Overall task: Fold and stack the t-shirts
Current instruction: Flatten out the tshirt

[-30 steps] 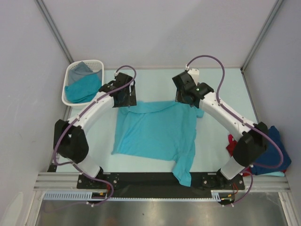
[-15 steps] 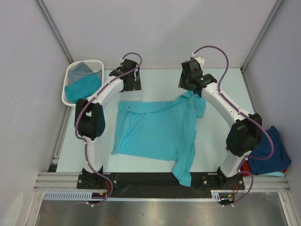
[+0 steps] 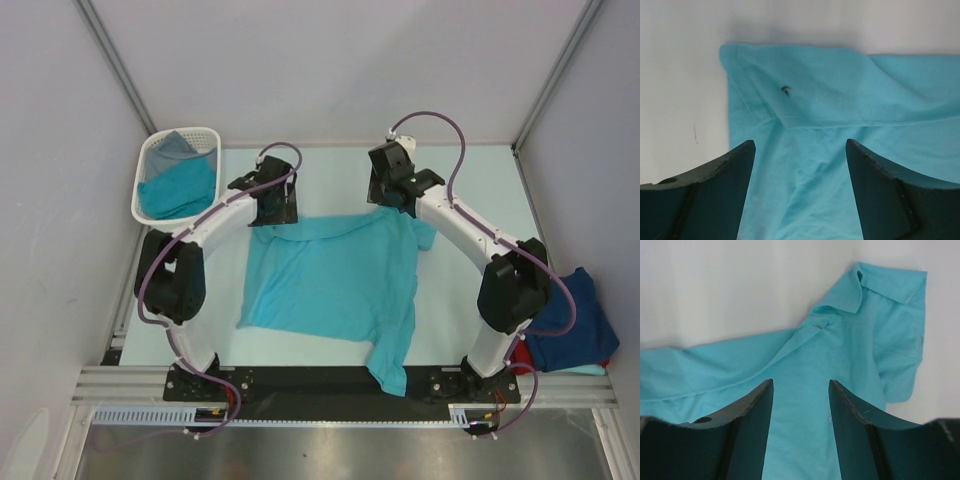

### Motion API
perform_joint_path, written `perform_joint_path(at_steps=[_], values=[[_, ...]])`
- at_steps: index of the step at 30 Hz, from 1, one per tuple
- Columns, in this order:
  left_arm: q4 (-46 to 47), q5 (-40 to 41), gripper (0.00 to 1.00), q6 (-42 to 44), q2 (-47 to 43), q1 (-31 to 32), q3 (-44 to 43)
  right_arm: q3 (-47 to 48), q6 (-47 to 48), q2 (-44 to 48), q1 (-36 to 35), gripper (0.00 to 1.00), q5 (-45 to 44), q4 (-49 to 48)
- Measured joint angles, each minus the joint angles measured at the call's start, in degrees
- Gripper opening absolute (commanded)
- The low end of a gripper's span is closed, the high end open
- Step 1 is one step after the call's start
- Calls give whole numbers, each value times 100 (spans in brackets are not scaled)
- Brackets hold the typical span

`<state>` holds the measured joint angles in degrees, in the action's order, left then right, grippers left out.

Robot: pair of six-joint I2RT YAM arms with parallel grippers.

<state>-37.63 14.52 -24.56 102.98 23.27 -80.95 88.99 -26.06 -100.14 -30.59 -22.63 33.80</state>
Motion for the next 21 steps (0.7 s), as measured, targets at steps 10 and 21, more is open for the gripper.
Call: perform_joint_path(at_steps=[10, 21], values=[[256, -20, 66, -11, 402, 94, 55, -264, 68, -35, -22, 52, -39, -87], [240, -44, 58, -111, 874, 92, 37, -431, 90, -35, -15, 49, 72, -232]])
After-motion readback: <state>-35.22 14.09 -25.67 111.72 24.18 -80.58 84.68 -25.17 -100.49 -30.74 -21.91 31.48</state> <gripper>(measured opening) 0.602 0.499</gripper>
